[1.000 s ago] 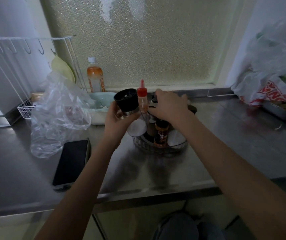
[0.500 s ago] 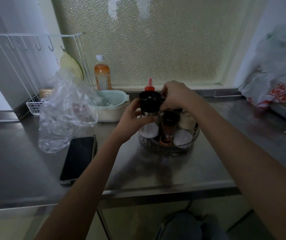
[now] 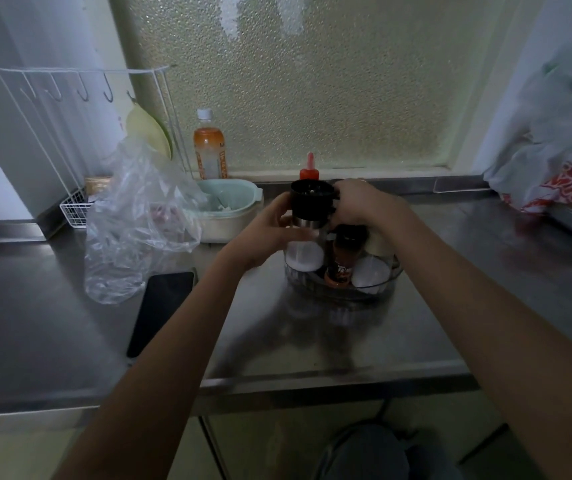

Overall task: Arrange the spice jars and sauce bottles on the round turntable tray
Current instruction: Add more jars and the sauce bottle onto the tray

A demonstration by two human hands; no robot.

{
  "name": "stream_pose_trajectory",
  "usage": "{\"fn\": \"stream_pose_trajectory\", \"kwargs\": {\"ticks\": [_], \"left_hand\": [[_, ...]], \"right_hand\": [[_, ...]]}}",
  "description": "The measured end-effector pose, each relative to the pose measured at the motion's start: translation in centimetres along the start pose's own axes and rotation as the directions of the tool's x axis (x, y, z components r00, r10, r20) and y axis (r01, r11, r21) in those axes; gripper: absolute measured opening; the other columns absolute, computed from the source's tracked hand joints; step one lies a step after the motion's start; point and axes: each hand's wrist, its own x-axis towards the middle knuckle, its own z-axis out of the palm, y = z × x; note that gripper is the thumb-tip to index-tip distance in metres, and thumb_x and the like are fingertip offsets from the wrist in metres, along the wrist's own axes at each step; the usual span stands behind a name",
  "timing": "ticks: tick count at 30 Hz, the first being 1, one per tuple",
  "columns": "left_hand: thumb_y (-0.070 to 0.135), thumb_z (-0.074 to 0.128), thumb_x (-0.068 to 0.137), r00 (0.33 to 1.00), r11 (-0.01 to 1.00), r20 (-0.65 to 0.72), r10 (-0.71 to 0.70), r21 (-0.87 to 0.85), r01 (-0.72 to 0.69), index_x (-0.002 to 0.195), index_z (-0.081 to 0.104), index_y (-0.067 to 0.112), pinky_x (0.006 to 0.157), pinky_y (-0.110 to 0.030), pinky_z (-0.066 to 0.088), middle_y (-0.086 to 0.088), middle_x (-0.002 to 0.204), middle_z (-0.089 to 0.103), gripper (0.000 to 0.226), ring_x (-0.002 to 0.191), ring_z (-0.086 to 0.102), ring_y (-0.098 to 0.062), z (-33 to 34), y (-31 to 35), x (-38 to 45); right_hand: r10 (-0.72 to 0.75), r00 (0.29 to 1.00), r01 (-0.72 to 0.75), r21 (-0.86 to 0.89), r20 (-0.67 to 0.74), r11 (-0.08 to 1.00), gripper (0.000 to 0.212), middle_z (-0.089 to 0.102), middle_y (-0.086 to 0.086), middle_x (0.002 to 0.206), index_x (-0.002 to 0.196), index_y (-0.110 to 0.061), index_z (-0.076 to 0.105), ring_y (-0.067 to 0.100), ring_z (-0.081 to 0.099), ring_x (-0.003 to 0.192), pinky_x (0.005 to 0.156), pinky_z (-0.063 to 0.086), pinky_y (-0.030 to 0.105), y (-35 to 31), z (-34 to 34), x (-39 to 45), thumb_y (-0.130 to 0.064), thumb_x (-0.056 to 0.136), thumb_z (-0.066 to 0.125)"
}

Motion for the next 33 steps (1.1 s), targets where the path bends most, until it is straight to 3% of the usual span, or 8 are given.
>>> {"fn": "stream_pose_trajectory", "kwargs": {"ticks": [3, 6, 10, 13, 18, 26, 29, 33], "left_hand": [[0.013, 0.074, 0.068, 0.997, 1.000, -0.078, -0.023, -0.017, 0.022, 0.124, 0.046, 0.033, 0.084, -0.048, 0.050, 0.002, 0.132, 0.053, 0.066, 0.119, 0.053, -0.026, -0.2, -0.1, 0.0], [0.005, 0.072, 0.075, 0.993, 1.000, -0.115, -0.013, -0.017, 0.011, 0.129, 0.042, 0.028, 0.080, -0.037, 0.052, 0.008, 0.125, 0.054, 0.066, 0.115, 0.054, -0.020, -0.3, -0.3, 0.1], [0.001, 0.070, 0.077, 0.986, 0.999, -0.164, 0.030, 0.036, -0.024, 0.133, 0.039, 0.017, 0.091, -0.035, 0.050, 0.000, 0.130, 0.052, 0.065, 0.119, 0.052, -0.019, -0.1, -0.4, 0.1], [0.000, 0.071, 0.076, 0.974, 0.998, -0.217, 0.064, 0.038, -0.057, 0.133, 0.039, 0.015, 0.095, -0.037, 0.048, -0.006, 0.133, 0.052, 0.067, 0.120, 0.051, -0.022, 0.2, -0.4, -0.1], [0.000, 0.071, 0.076, 0.934, 0.994, -0.348, 0.077, -0.049, -0.100, 0.134, 0.039, 0.013, 0.096, -0.039, 0.048, -0.010, 0.132, 0.053, 0.067, 0.120, 0.053, -0.026, 0.3, -0.9, -1.1], [0.011, 0.072, 0.078, 0.749, 0.977, -0.640, 0.170, 0.008, -0.215, 0.114, 0.046, 0.029, 0.082, -0.020, 0.051, 0.014, 0.109, 0.058, 0.048, 0.101, 0.059, -0.005, 1.6, -0.5, -3.3], [0.014, 0.072, 0.079, 0.629, 0.975, -0.752, 0.197, 0.085, -0.204, 0.117, 0.048, 0.016, 0.075, -0.009, 0.047, 0.014, 0.104, 0.059, 0.045, 0.089, 0.058, 0.011, 2.6, -1.3, -3.8], [0.015, 0.069, 0.081, 0.601, 0.971, -0.767, 0.227, 0.134, -0.196, 0.121, 0.046, 0.013, 0.078, -0.012, 0.049, 0.017, 0.106, 0.055, 0.046, 0.095, 0.057, 0.010, 2.9, -3.1, -4.4]], "right_hand": [[-0.004, 0.999, 0.007, 0.065, -0.054, 0.998, 0.038, 0.061, 0.015, 0.120, 0.117, -0.005, 0.060, 0.029, 0.055, 0.112, 0.089, 0.042, 0.034, 0.2, 0.3, -0.5, -0.020, 0.082, 0.067], [-0.052, 0.978, 0.084, 0.152, -0.200, 0.985, 0.037, 0.063, 0.013, 0.116, 0.113, -0.007, 0.061, 0.027, 0.058, 0.107, 0.079, 0.043, 0.031, 0.5, 0.5, -1.7, -0.028, 0.082, 0.065], [-0.104, 0.985, 0.113, 0.053, -0.139, 0.992, 0.047, 0.064, 0.006, 0.111, 0.112, -0.018, 0.055, 0.027, 0.058, 0.105, 0.086, 0.046, 0.038, 1.3, 0.9, -4.8, -0.045, 0.076, 0.068], [-0.098, 0.977, 0.101, 0.002, -0.187, 0.995, 0.045, 0.064, 0.001, 0.115, 0.114, -0.026, 0.050, 0.026, 0.055, 0.112, 0.102, 0.032, 0.046, 1.6, 1.3, -5.4, -0.043, 0.076, 0.067], [-0.098, 0.979, 0.110, 0.060, -0.180, 0.992, 0.049, 0.061, -0.004, 0.119, 0.114, -0.030, 0.046, 0.023, 0.053, 0.114, 0.100, 0.025, 0.052, 2.2, 1.8, -5.1, -0.055, 0.076, 0.063], [0.059, 0.917, 0.047, 0.253, -0.394, 0.966, 0.058, 0.059, -0.005, 0.090, 0.101, -0.024, 0.046, 0.022, 0.056, 0.090, 0.083, 0.038, 0.040, 1.9, 2.0, -3.4, -0.076, 0.073, 0.045], [0.054, 0.954, -0.035, 0.071, -0.296, 0.997, 0.059, 0.058, 0.003, 0.097, 0.100, -0.017, 0.052, 0.024, 0.056, 0.089, 0.076, 0.039, 0.037, 0.9, 0.8, -1.4, -0.069, 0.074, 0.054], [0.117, 0.986, -0.127, -0.086, -0.115, 0.988, 0.061, 0.059, 0.010, 0.104, 0.108, -0.010, 0.058, 0.026, 0.058, 0.093, 0.078, 0.050, 0.036, -1.3, 0.9, 2.1, -0.059, 0.071, 0.063]]}}
